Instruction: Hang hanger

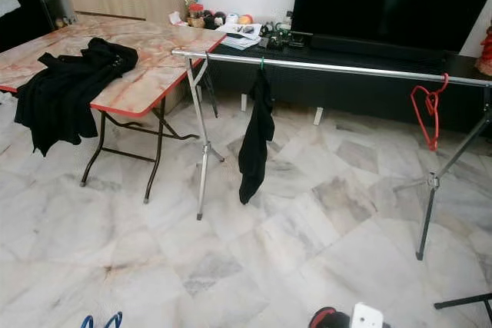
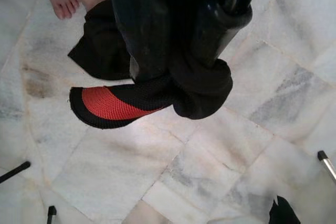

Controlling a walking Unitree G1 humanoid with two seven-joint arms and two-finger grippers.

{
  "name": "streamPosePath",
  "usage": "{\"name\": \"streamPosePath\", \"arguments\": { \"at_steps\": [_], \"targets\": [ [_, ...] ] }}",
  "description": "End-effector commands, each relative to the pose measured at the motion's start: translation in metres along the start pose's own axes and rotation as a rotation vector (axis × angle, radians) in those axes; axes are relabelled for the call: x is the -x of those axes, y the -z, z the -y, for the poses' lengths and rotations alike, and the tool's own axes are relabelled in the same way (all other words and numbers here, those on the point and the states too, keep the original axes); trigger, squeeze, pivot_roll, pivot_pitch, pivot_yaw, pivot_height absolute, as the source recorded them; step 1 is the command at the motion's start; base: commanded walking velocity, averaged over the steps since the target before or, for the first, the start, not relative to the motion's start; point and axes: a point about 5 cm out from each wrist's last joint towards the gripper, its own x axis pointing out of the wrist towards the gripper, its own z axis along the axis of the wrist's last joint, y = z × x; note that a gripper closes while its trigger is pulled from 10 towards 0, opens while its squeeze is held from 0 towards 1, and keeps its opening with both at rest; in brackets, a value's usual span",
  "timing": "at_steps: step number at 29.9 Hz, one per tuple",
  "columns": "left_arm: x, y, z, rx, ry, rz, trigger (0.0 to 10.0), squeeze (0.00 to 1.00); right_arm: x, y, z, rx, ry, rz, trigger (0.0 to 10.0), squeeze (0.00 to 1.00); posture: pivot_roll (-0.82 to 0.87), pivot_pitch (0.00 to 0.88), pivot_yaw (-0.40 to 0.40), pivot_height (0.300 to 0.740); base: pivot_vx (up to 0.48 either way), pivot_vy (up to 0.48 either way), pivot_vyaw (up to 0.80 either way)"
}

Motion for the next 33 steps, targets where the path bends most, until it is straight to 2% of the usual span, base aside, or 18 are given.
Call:
{"name": "streamPosePath", "arguments": {
  "at_steps": [1,7,20,33],
  "targets": [
    [-0.001,0.0,-0.001,0.002,-0.016,-0.003,10.0,0.0,0.0,-0.002,-0.002,-0.019,-0.005,0.02,10.0,0.0,0.13,0.0,0.007,0.74,0.0,0.0,0.0],
    [0.0,0.008,0.0,0.018,-0.014,-0.046,10.0,0.0,0.0,-0.001,-0.008,-0.024,-0.018,0.018,10.0,0.0,0.12,0.0,0.017,0.74,0.0,0.047,0.0],
    [0.003,0.029,0.003,-0.003,0.005,-0.108,10.0,0.0,-0.002,-0.007,-0.011,-0.028,-0.026,0.029,10.0,0.0,0.12,0.0,0.02,0.74,0.0,0.48,0.0],
    [0.003,0.03,0.002,-0.017,0.002,-0.122,10.0,0.0,-0.001,-0.005,-0.011,-0.046,-0.015,0.025,10.0,0.0,0.12,0.0,0.029,0.74,0.0,0.48,0.0]
  ]
}}
